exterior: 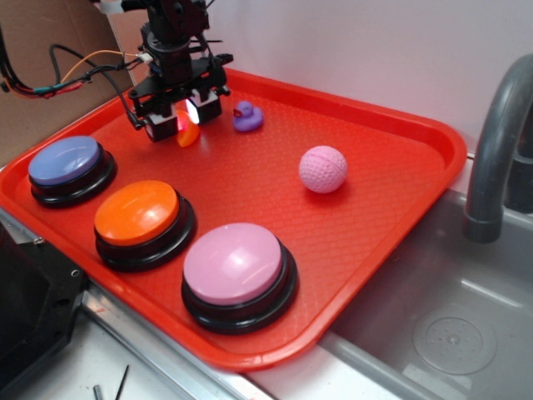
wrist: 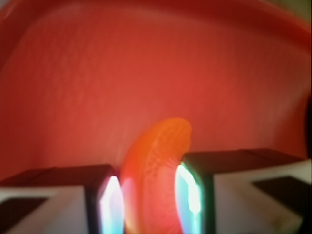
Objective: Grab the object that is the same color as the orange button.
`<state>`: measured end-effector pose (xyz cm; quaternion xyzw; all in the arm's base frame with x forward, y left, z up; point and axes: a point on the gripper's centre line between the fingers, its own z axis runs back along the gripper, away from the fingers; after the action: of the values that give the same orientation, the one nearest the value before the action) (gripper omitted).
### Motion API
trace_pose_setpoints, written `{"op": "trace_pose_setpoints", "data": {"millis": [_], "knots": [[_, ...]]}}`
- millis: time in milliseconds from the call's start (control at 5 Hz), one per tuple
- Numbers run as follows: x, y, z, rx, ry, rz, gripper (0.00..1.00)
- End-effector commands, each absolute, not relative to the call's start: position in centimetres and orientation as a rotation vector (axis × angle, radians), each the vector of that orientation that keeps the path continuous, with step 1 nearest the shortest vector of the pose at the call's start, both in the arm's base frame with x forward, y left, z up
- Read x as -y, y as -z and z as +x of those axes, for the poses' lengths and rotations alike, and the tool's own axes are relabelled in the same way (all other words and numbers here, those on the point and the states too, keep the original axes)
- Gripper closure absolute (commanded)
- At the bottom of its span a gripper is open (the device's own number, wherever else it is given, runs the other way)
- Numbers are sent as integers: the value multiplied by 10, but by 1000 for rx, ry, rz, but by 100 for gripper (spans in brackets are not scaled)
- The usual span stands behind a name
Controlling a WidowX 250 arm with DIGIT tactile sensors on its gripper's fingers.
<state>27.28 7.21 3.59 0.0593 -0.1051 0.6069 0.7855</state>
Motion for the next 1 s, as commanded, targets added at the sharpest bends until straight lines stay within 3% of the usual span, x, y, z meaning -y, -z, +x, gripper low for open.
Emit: {"op": "trace_pose_setpoints", "data": {"millis": [0,400,800], "knots": [[-53,-118,254,223,-1098,-111,100],[-33,-169,234,146,-858,-220,100],[-27,-197,209,113,-686,-277,100]]}}
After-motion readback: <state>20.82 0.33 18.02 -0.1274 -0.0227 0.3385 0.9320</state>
